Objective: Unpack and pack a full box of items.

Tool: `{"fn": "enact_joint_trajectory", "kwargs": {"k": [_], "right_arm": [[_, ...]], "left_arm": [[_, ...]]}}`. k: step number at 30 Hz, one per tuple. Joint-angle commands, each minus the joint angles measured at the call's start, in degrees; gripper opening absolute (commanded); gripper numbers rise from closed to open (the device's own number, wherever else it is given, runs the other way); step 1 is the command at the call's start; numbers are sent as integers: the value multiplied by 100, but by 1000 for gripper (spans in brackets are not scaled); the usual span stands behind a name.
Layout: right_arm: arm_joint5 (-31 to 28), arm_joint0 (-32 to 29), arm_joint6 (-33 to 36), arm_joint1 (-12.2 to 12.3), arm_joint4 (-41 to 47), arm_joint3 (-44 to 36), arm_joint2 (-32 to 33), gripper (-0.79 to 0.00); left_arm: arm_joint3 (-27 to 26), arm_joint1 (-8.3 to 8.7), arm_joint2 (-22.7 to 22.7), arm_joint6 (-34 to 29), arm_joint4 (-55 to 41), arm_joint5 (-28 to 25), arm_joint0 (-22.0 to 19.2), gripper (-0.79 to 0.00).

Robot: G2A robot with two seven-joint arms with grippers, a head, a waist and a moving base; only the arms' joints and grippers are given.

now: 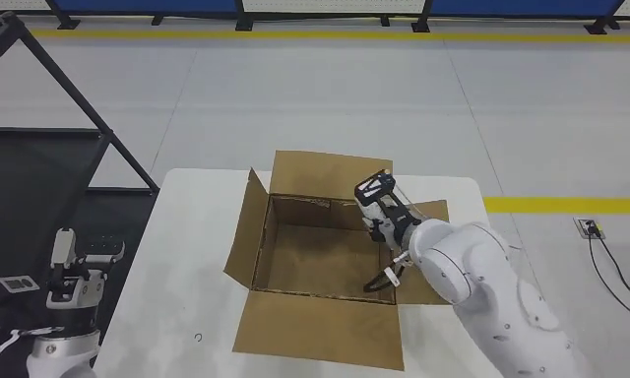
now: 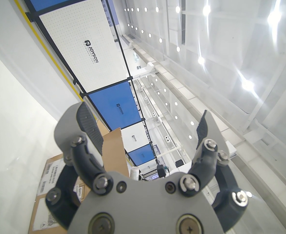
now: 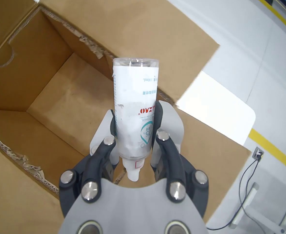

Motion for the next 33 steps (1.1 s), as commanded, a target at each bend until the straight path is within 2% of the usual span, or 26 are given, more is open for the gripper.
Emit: {"fn": "enact_joint_trajectory", "kwargs": {"k": [1,6,13,16,24,25,26,28,29,33], "right_arm": [[-81,292,45,-97,89,403,-393,-785],[-522,957,-29,-417,668,1620,-1227,-785],[-1282,1603,-637,-917,1519,3533,-2014,-785],[-1506,1784,-795,-1101,1638,4025,-2261,-785],[-1656,2092,-1044,-1484,1863,4934,-2586,-785],[-1671,2119,-1051,-1520,1880,5020,-2608,-736],[-1679,2137,-1055,-1543,1888,5074,-2622,-637],[-1714,2187,-1059,-1617,1909,5241,-2664,-533],[-1731,2207,-1061,-1644,1906,5305,-2681,-502],[-1767,2259,-1069,-1733,1931,5525,-2703,-471]], "left_arm": [[0,-2,-27,27,-18,-21,22,0],[12,-8,-83,68,-71,-61,74,0],[1,-15,-103,91,-80,-55,100,0],[-3,-15,-97,71,-69,-43,99,0],[-9,-13,-93,22,-47,-18,76,0],[-7,-13,-102,13,-54,-15,74,0],[-5,-12,-110,9,-49,-14,74,0],[-1,-11,-119,-2,-53,-7,73,0],[-2,-11,-121,-6,-55,2,73,0],[-4,-11,-123,-25,-67,-7,68,0]]}}
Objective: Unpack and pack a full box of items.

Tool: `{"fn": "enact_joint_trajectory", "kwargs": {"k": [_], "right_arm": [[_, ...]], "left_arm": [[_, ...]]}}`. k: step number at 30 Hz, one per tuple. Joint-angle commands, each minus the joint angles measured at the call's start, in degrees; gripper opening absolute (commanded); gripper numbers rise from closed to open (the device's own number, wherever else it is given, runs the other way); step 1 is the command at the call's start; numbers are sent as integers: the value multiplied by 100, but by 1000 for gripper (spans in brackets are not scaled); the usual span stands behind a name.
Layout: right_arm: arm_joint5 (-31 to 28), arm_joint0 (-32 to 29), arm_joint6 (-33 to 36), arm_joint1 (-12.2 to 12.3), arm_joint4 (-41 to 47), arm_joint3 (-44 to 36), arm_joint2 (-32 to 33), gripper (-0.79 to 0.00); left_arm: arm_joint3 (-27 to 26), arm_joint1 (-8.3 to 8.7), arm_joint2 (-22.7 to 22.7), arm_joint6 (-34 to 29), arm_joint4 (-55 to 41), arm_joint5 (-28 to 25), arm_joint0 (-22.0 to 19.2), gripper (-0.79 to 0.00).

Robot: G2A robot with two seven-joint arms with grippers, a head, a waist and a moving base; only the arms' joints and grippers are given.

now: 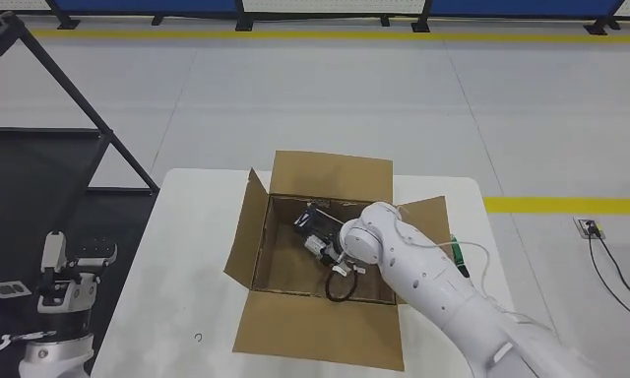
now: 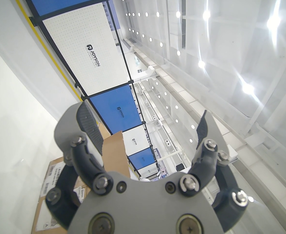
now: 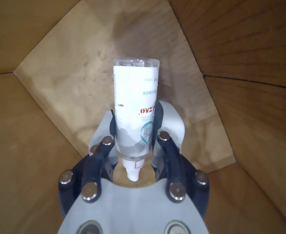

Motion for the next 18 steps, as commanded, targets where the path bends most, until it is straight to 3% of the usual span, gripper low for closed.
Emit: {"fn": "enact_joint_trajectory", "kwargs": {"k": [1,11,18], "right_arm": [[-7,25,-17,-33,-2,89,4,-468],[-22,-47,-19,50,-150,-146,238,-431],[74,-338,44,370,-467,-1163,770,-431]], "left_arm": [[0,0,1,-15,-9,0,-6,0],[-27,3,63,-75,43,36,-57,0],[-22,4,47,-77,45,28,-58,0]]}}
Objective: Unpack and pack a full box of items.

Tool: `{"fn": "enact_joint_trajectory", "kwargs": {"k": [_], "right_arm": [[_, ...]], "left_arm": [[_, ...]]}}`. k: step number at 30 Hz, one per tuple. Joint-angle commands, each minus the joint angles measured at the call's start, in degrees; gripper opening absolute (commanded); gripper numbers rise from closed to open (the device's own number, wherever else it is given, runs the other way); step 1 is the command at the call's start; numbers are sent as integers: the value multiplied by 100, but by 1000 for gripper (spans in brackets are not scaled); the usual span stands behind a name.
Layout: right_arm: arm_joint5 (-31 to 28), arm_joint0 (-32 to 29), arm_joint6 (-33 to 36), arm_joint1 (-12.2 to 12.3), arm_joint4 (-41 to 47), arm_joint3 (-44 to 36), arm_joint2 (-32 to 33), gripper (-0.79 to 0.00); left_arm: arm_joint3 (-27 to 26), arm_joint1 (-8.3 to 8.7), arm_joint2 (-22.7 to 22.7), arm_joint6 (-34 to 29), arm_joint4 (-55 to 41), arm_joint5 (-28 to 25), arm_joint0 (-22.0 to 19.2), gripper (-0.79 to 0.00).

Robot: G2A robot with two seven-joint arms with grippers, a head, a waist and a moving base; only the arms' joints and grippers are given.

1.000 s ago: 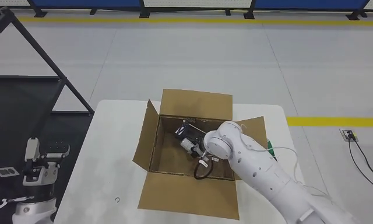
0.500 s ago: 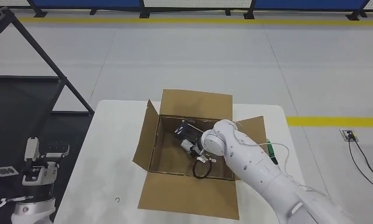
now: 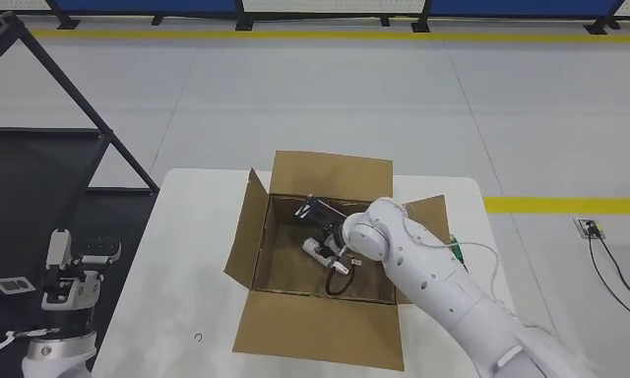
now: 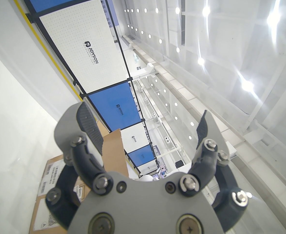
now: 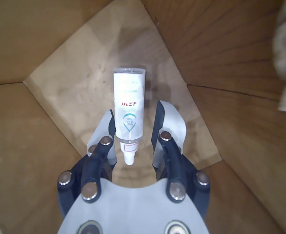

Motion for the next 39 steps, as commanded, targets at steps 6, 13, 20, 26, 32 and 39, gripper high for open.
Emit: {"fn": "enact_joint_trajectory", "kwargs": {"k": [6,13,20,26,32,39], "right_arm": [[-79,-776,380,550,-399,-1974,1079,-446],[-118,-2029,730,1002,-906,-4222,2312,-388],[19,-2861,764,1225,-1245,-5542,3291,-249],[412,-3312,807,1354,-1298,-6050,4296,-286],[747,-3825,881,1471,-1234,-6254,5406,-277],[876,-4393,984,1572,-1050,-5992,6327,-256]], "left_arm": [[-14,-2,7,10,16,-18,11,0],[-57,-5,74,17,98,1,10,0],[-64,-3,107,-9,145,25,-3,0],[-37,-2,179,-36,158,69,-52,0],[34,4,275,-90,190,136,-161,0],[43,12,454,-155,278,233,-348,0]]}}
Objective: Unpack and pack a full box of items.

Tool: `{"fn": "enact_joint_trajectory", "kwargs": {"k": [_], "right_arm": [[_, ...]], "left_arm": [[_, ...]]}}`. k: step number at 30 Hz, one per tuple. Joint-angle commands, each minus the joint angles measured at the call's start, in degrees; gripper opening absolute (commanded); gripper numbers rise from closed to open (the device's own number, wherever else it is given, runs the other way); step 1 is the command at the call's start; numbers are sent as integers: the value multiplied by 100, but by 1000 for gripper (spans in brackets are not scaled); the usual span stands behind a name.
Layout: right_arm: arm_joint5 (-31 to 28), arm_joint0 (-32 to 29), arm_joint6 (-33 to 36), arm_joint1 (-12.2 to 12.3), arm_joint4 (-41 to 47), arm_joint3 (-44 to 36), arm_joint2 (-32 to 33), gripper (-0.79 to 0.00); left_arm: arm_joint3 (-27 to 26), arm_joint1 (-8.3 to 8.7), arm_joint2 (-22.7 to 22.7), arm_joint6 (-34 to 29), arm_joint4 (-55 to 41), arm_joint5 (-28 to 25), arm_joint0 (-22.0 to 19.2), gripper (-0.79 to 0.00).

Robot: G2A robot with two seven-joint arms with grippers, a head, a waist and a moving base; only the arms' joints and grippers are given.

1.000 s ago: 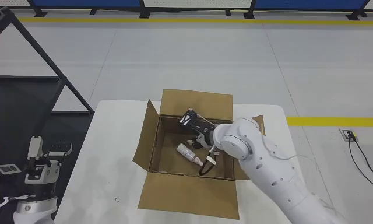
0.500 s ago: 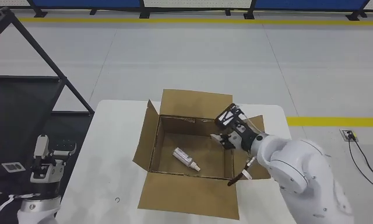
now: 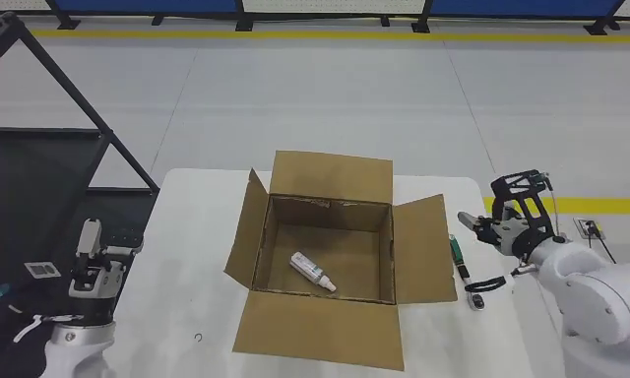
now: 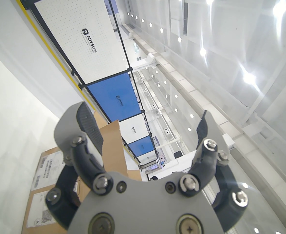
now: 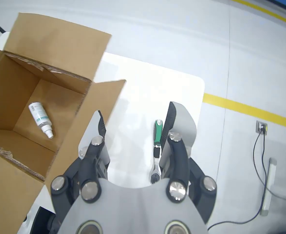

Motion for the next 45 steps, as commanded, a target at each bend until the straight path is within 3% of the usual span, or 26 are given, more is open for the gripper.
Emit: {"fn": "enact_joint_trajectory", "kwargs": {"k": [1,7,21,29,35,45], "right_arm": [[-37,-135,-20,19,99,142,154,-246],[-7,-319,67,72,49,860,217,-219],[-340,274,395,148,-9,2692,-525,-354],[-485,452,447,188,-34,2987,-760,-345],[-473,587,511,213,-134,3179,-955,-382],[-424,821,130,251,-262,3663,-1134,-416]], "left_arm": [[15,2,44,-16,34,18,-42,0],[50,9,154,-42,123,61,-142,0],[36,22,224,-24,235,133,-182,0],[31,24,227,17,215,120,-145,0],[-5,24,207,42,180,89,-89,0],[-31,30,128,64,131,35,-14,0]]}}
